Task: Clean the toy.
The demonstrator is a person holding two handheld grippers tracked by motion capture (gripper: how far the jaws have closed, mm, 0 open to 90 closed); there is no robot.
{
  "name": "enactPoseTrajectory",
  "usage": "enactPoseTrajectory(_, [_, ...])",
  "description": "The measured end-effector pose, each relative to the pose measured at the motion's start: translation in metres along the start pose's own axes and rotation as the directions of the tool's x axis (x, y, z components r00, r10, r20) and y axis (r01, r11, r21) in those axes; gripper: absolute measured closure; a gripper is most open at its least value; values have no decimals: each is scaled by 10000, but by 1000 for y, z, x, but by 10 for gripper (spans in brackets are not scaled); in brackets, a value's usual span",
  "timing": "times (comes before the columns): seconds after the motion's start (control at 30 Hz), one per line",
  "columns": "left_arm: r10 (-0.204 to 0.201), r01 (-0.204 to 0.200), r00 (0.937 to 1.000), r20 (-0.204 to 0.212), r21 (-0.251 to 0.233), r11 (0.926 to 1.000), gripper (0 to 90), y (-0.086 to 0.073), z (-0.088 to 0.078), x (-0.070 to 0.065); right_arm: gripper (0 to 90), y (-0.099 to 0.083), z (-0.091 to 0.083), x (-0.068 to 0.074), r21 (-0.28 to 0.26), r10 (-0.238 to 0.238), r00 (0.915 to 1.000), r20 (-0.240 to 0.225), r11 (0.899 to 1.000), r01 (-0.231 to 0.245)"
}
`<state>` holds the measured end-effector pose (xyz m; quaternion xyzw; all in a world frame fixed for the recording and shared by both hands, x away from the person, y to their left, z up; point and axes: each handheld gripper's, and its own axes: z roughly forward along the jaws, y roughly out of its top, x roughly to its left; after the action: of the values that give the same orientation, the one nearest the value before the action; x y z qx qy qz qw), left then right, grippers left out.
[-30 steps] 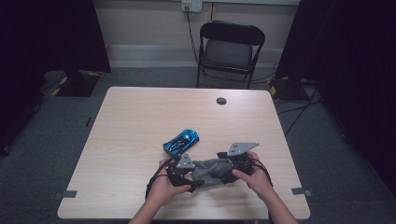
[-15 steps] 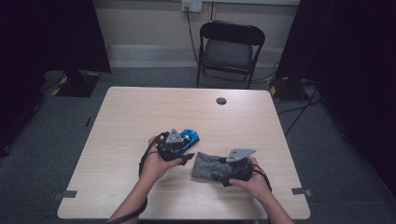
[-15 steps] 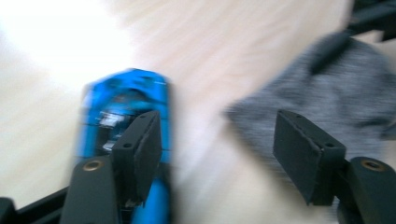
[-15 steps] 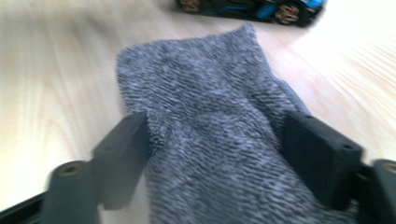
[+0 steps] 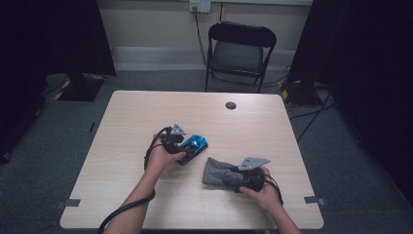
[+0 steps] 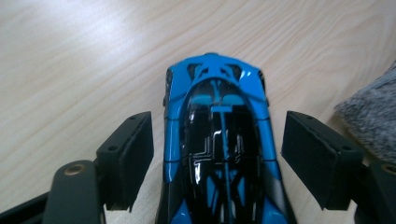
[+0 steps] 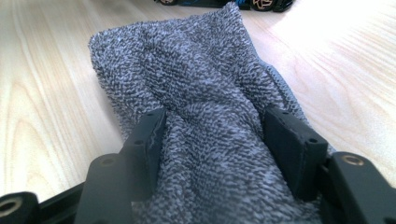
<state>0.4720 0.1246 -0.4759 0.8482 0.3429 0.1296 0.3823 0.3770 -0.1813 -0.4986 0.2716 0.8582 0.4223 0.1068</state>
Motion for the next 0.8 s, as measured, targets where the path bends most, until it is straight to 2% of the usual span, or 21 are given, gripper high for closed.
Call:
enactPoseTrajectory(0.07, [-72,73,9999,123,-13,10000,248,-2,3,1,401,0,0,1,19,-88,9999,62,10000,88])
enactPoseTrajectory(0.13, [46,-44,9999,155,-119,9999,246,-2,5,1,401,0,0,0,27,-32,10000,13,10000,32])
enactPoseTrajectory(0.23, [123,-124,9994,312,23,9999,237,-1,8,-1,400,0,0,0,26,-9,10000,16,10000,9])
enactPoseTrajectory(0.37, [201,-203,9997,105,170,9997,220,-2,14,-4,400,0,1,1,28,-14,10000,53,10000,14])
enactPoseTrajectory(0.43, [177,-182,9997,151,326,9993,222,-3,16,-3,399,0,1,1,23,-21,10000,68,10000,21])
enactPoseTrajectory(0.5, [12,-14,9999,160,150,9999,212,-4,19,-2,399,0,1,0,25,2,10000,33,10000,-3])
enactPoseTrajectory(0.6, [102,-107,9998,177,295,9995,222,-6,23,-3,398,0,1,0,9,77,10000,-16,10000,-77])
enactPoseTrajectory(0.67, [198,-201,9997,131,218,9996,204,-6,24,-3,398,0,1,0,11,76,10000,-18,10000,-76])
enactPoseTrajectory(0.73, [125,-128,9999,108,242,9996,211,-6,25,-4,398,0,1,0,16,55,10000,3,10000,-55])
enactPoseTrajectory(0.77, [228,-227,9997,-50,295,9993,226,-5,24,-5,398,0,1,0,11,57,10000,3,10000,-57])
enactPoseTrajectory(0.8, [146,-145,9999,-36,265,9995,256,-5,24,-4,397,0,1,0,14,70,10000,-9,10000,-70])
